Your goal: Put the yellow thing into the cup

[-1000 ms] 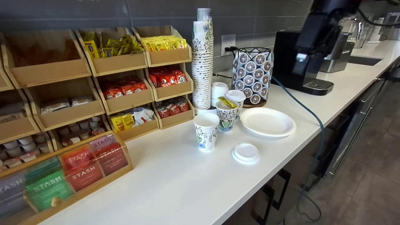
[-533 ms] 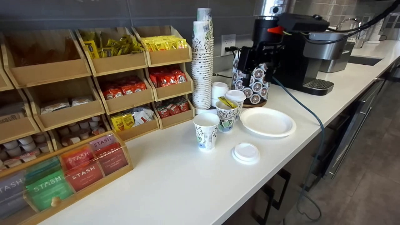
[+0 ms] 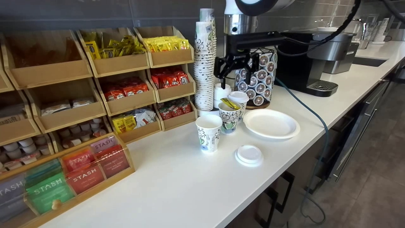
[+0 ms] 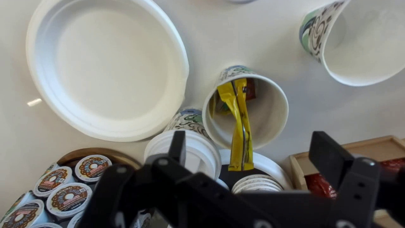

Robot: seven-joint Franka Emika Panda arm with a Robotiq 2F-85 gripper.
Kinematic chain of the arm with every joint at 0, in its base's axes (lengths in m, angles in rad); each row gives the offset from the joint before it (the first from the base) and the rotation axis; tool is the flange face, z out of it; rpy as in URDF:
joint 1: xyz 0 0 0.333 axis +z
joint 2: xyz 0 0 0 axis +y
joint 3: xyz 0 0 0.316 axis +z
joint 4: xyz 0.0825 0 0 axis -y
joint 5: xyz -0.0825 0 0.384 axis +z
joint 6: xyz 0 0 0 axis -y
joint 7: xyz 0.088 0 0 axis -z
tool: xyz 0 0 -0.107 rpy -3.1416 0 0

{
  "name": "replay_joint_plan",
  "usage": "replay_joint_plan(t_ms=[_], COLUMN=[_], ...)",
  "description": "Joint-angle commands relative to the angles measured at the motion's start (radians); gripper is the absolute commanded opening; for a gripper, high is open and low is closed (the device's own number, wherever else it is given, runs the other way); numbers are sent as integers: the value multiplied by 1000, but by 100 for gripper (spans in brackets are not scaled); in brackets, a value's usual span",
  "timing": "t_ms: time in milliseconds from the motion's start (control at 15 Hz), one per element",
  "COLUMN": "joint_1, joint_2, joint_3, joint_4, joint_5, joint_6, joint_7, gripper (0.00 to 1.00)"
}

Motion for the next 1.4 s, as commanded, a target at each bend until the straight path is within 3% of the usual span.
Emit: replay_joint_plan(t_ms=[0, 533, 1333], joint_1=[19, 26, 100], joint_2=[28, 69, 354], joint_3=[-20, -28, -110], joint_4=[36, 95, 438], joint_5=[8, 7, -101], joint_6=[-10, -27, -175], joint_7=[9, 23, 145], gripper=[100, 100, 100])
